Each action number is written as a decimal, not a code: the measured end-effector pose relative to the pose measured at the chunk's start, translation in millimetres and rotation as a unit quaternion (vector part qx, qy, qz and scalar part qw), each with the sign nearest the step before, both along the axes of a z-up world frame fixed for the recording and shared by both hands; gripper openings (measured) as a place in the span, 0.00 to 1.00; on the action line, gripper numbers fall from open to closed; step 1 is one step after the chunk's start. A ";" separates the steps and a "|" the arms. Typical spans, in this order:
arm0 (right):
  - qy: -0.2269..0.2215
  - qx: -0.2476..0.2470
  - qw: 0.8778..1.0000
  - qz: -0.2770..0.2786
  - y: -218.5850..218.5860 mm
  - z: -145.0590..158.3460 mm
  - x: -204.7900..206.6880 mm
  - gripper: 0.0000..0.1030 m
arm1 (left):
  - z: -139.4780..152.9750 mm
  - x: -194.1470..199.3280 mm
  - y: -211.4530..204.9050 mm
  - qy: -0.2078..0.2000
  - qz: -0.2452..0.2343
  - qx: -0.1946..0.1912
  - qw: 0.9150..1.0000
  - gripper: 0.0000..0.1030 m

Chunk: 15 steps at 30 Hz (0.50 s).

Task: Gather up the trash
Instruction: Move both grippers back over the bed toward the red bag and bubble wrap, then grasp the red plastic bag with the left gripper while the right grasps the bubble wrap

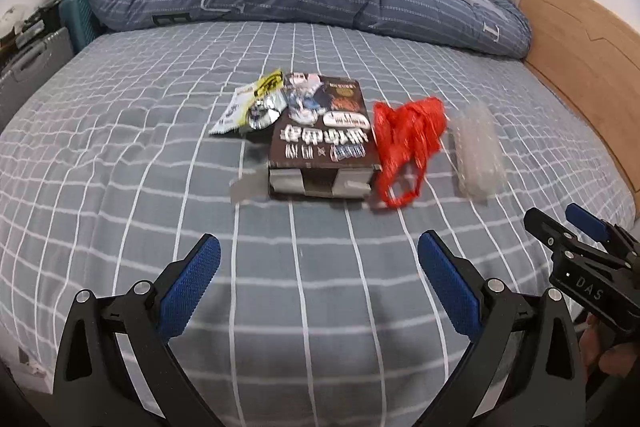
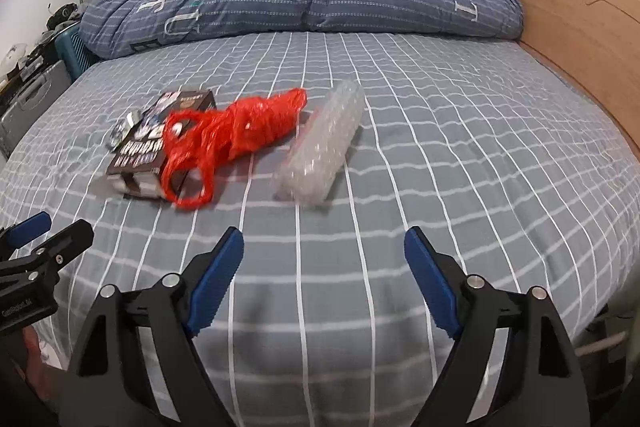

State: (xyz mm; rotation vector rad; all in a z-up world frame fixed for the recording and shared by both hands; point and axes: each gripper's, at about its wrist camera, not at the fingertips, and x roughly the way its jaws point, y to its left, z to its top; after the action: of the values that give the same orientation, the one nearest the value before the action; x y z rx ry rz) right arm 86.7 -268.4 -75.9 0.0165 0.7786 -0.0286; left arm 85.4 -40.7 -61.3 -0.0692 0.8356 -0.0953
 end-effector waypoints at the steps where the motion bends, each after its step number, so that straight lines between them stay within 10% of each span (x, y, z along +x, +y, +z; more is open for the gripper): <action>1: 0.002 0.005 1.000 0.001 -0.8 -0.9 7.1 0.73 | 0.1 6.2 0.8 0.000 -0.001 0.000 1.000 0.94; 15: 0.034 0.028 0.999 -0.012 -9.6 -15.0 77.1 0.54 | 1.2 62.9 -5.6 -0.006 -0.010 0.013 1.000 0.94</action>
State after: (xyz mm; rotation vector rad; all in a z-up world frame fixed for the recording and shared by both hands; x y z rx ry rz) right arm 163.8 -278.0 -90.9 0.0786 0.8468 -0.0291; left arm 148.3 -46.2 -60.0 -0.0367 0.8257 -0.1041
